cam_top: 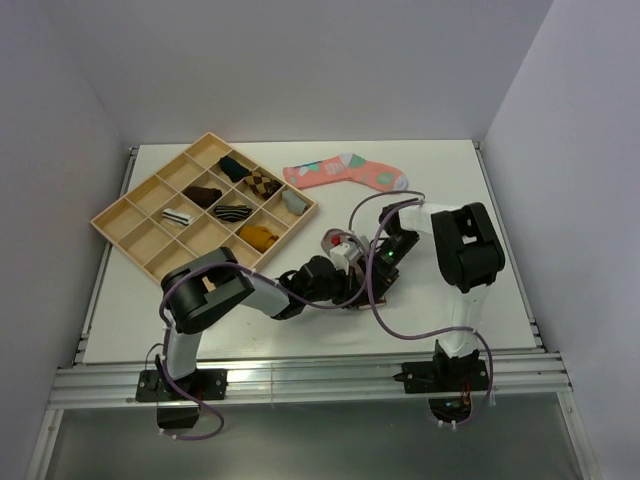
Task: Roll the socks
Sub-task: Roll the sock at the center of the board.
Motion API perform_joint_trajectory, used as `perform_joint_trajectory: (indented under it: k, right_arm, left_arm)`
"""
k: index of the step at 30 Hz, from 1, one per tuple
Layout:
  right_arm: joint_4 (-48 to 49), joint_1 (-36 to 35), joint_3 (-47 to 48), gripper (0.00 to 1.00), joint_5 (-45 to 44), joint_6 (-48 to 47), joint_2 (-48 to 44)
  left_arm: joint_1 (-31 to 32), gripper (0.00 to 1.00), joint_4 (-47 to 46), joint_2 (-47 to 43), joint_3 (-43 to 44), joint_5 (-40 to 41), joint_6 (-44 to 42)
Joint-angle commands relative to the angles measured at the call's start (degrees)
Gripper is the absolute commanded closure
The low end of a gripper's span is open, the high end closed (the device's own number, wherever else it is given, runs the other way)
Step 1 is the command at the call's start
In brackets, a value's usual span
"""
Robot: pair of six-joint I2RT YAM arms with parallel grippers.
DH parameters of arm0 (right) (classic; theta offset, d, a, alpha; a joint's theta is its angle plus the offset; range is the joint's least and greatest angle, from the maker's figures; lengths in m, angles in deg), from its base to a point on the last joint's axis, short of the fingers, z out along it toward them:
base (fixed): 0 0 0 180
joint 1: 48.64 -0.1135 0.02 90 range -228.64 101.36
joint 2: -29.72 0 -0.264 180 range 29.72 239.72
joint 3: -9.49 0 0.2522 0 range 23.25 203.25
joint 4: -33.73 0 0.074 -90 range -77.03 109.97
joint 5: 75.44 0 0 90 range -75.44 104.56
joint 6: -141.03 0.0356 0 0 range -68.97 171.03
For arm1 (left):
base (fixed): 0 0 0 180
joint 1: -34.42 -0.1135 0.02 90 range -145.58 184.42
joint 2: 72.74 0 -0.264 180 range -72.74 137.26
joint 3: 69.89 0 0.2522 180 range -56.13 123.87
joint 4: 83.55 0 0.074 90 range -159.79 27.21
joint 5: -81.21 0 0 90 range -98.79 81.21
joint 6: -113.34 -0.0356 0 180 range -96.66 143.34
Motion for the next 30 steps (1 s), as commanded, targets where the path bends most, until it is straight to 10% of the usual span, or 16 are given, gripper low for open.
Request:
perform_joint_trajectory:
  k: [1, 30]
  right_arm:
    - [9.6, -0.1, -1.5, 0.60, -2.3, 0.7, -6.0]
    - [25.4, -3.0, -30.6, 0.45, -9.5, -14.4, -55.3]
  left_arm:
    - [0.5, 1.00, 8.7, 3.1, 2.4, 0.8, 2.5]
    - [-5.9, 1.00, 1.4, 3.3, -8.9, -20.0, 31.0]
